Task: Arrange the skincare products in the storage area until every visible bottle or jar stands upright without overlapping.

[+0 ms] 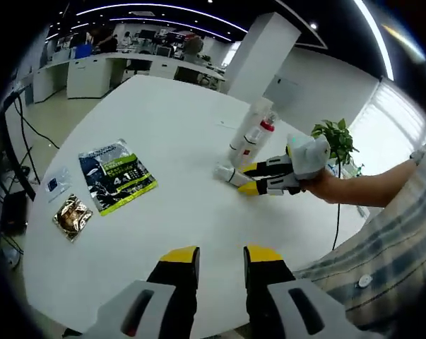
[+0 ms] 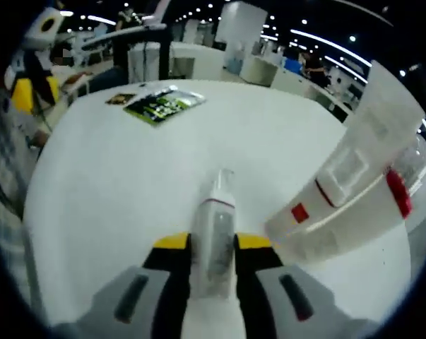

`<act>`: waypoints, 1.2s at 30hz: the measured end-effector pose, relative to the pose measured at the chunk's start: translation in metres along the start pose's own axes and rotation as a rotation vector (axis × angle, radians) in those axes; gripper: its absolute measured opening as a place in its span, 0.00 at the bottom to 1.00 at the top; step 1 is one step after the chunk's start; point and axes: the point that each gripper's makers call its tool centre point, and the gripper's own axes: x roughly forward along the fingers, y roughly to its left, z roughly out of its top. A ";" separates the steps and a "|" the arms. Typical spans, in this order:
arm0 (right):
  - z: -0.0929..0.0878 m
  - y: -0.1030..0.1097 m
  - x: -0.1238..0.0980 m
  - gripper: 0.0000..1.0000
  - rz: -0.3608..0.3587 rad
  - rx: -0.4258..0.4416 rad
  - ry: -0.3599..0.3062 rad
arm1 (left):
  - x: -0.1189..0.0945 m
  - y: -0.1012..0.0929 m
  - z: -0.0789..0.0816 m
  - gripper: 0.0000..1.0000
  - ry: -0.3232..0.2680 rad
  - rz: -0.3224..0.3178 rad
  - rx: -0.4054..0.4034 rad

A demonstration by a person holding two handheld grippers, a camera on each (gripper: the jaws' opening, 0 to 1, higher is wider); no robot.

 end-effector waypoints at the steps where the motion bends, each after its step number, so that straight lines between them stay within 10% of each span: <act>1: -0.002 0.001 -0.002 0.21 0.005 0.014 0.006 | 0.000 -0.001 0.000 0.25 -0.001 -0.003 -0.003; 12: -0.004 0.030 -0.028 0.19 0.037 0.097 -0.010 | 0.013 -0.027 0.000 0.29 -0.025 -0.092 -0.091; 19: 0.014 0.058 -0.051 0.19 0.026 0.005 -0.071 | 0.030 -0.053 0.019 0.38 -0.077 -0.220 -0.467; 36: 0.067 0.119 -0.100 0.20 0.029 -0.129 -0.194 | 0.060 -0.086 0.025 0.26 -0.072 -0.312 -0.531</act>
